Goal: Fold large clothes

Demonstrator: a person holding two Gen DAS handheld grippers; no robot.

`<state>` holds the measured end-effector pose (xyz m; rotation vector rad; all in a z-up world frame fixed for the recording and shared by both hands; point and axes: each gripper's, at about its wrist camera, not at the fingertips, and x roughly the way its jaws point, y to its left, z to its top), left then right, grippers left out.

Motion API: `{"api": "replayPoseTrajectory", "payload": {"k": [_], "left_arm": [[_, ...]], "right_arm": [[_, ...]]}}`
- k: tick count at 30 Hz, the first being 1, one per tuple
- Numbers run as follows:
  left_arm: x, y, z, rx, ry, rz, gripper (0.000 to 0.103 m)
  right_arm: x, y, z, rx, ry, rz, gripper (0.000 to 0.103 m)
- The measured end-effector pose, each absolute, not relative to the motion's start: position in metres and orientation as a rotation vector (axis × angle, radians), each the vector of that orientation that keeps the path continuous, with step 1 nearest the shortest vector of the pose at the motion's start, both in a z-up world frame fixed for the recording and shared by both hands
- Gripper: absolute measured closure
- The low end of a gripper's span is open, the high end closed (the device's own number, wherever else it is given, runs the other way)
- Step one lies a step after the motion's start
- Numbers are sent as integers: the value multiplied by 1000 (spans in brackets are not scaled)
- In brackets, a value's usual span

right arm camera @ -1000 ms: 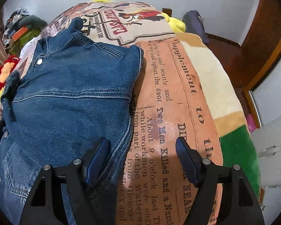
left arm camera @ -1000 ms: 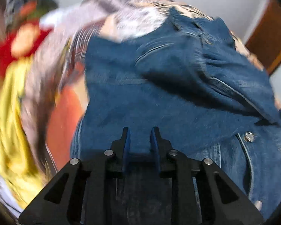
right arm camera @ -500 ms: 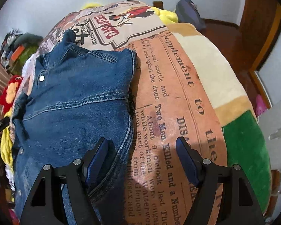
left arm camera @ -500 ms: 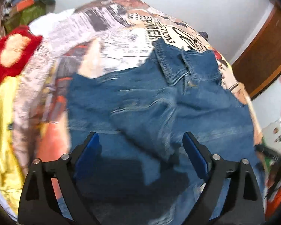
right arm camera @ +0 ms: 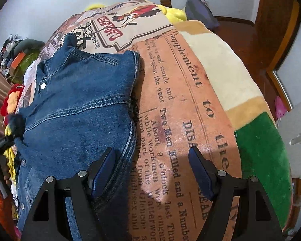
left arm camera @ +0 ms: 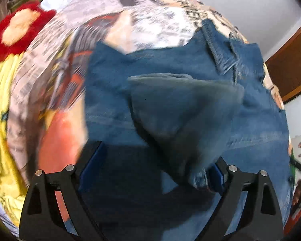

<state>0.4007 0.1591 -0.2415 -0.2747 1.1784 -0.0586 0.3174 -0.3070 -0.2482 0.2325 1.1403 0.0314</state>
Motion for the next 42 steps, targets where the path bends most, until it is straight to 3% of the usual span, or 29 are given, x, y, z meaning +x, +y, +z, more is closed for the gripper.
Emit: {"api": "replayPoseTrajectory", "payload": {"k": [3,9,12,14,19,22,24,27,36,42], "left_arm": [[378,173,-248,-225,1193,8,11],[360,205,-256,-472,1172,-65,16],[361,201,-248,-449,1148,-56,18],[365,198,-244,-442,1138,-77,25],[390,187,-260,-377,1195,-76,26],[394,180,-265,-345,1179,-58,35],[392,176,-257,-320,1159,-56,49],[385,165,-241,-218,1116,-47,56],[372,159,-193,-77,997,-48,57],[375,162,-218,-38,1039,-40,57]], "right_arm": [[317,-306,-249,234,1132,22,29],[318,-302,-247,221,1137,13,29],[317,-301,-242,223,1132,21,29],[315,-299,-237,217,1121,24,29],[314,-295,-230,220,1110,27,29],[315,-293,-227,238,1107,33,29],[315,-290,-227,240,1109,39,29],[316,-284,-223,216,1104,50,29],[331,-267,-197,130,1037,78,28],[344,-252,-224,105,1112,98,28]]}}
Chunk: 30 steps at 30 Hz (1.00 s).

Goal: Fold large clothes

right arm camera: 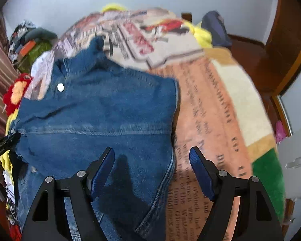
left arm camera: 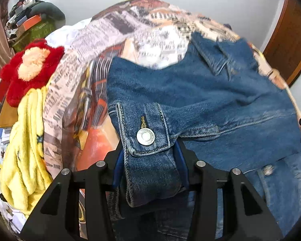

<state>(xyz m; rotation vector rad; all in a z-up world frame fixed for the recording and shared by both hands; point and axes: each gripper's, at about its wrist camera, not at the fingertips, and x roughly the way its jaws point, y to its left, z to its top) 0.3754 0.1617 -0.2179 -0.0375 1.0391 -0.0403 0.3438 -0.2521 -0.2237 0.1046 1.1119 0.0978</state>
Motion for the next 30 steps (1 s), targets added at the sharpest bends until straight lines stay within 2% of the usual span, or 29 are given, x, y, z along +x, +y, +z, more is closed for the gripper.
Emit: {"api": "replayPoseTrajectory", "payload": {"k": [2,4,5,9,14,16,18,23,30], "left_arm": [[373,163,-233,-39,1066,-37,56],[372,167,-248,-65,1086,-35,53],[371,168,-252,-73,1085,-34,50],[368,173,-253,-74,1073,-1,35],[367,181,-235,-69,1097,-32,32],[368,183,-221,-49,1071,-30,28],[374,192,-206,-58,1033,-18,18],[405,216,-192,-146,1008,-13,17],[461,239,-226,-311,1101,-90,17]], "right_arm": [[346,-250,-238,105,1144,105,27],[345,-254,-243,130,1141,91,15],[345,-258,-245,145,1142,85,14],[347,-271,-252,206,1174,97,14],[346,-276,-243,187,1168,92,14],[348,-277,-236,189,1152,106,14],[354,-279,-227,199,1130,116,14],[377,-282,-205,232,1075,152,14],[414,-284,-218,240,1097,154,15]]}}
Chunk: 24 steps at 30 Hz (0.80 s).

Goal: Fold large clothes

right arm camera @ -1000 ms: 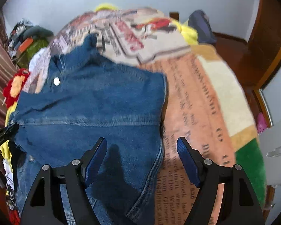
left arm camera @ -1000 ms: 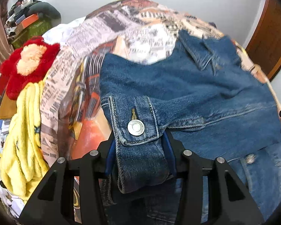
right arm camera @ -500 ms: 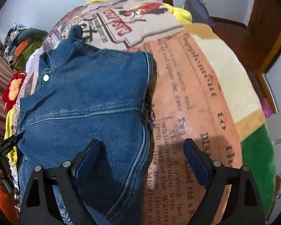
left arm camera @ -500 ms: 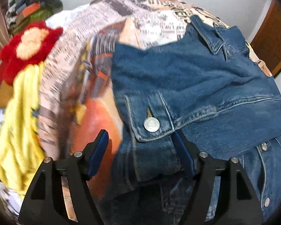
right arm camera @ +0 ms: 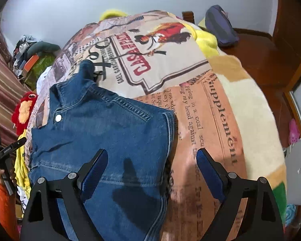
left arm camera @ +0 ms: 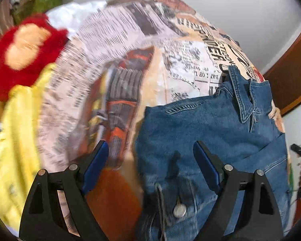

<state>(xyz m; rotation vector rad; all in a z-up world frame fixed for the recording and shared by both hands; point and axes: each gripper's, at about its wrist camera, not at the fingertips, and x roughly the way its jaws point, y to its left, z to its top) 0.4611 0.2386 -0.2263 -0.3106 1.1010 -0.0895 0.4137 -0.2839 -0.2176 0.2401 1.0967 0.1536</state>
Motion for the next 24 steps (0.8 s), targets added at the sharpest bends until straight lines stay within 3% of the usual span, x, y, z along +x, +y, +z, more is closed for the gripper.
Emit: {"api": "replayPoseTrajectory", "payload": {"k": [2,4,5,8,10,12,13,20,24], "left_arm": [[470,238,-236,-317,1121,-99,17],[480,238,-249,-328,1138,-95,17],[484,239,-254,-343,1142,-97,22],[494,241,-268,-390,1156,-119,40],[499,242,-275,-441,1157,-134,59],[502,241,-281,-485,1157,-142,77],[503,239,-282,-491,1152,-139,78],[503,233,-249,-397,1065,-57,91],[506,238,-225,-340,1013,-25,92]], "right_arm": [[421,-285,-227,252,1113,152,18],[430,-286,-240,263,1135,151,29],[434,-287,-245,268,1145,150,31],[445,-288,-256,284,1156,150,43],[450,-288,-257,290,1134,152,69],[456,-287,-261,310,1142,163,78],[459,-285,-262,300,1137,157,84],[479,-266,-240,212,1081,180,92],[500,-247,-213,146,1017,207,93]]}}
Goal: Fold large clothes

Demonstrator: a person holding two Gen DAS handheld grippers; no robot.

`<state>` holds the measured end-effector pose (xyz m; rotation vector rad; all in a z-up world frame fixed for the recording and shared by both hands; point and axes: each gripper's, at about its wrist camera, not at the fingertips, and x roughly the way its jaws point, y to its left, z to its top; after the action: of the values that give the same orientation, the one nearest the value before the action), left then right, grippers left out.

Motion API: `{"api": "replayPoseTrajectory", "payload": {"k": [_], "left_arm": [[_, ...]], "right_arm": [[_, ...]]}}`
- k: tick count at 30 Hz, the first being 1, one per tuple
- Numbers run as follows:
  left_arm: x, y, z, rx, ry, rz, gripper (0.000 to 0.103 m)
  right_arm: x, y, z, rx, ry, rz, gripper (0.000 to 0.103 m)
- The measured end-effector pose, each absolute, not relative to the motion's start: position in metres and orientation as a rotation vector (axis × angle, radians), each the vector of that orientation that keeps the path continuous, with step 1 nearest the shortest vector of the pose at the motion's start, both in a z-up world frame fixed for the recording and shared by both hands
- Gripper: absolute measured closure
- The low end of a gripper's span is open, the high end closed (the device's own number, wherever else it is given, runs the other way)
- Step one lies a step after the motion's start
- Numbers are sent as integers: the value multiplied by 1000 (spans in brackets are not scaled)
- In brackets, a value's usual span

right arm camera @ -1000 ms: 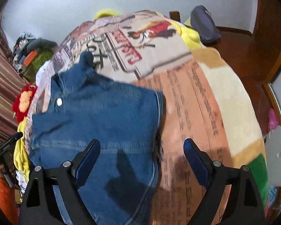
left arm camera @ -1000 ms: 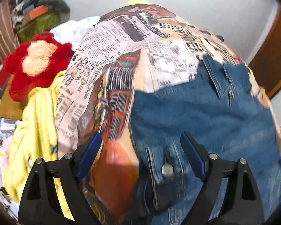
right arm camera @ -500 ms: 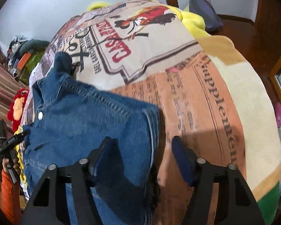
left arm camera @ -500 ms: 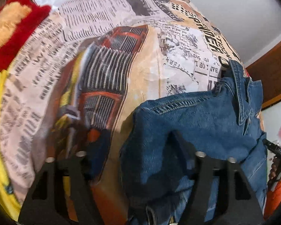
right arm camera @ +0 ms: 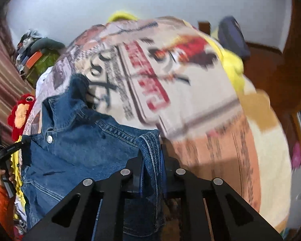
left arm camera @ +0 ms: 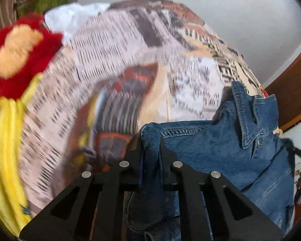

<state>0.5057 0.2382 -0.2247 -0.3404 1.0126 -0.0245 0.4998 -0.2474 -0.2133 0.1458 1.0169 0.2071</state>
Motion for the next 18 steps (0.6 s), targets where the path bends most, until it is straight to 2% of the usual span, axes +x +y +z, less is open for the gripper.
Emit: {"api": "replayPoseTrajectory", "payload": {"k": [9,16,18], "left_arm": [[519,266,-208,-279,956,45,92],[538,270,-241,-254,1012,67,90],[541,267,-251,-216,1020,81,85]], "right_arm": [[547,-197,-175,3,875,216,93],[573,-187,-219,-73,922,170,93],[576,-192,-238,-83,949,163,93]]}}
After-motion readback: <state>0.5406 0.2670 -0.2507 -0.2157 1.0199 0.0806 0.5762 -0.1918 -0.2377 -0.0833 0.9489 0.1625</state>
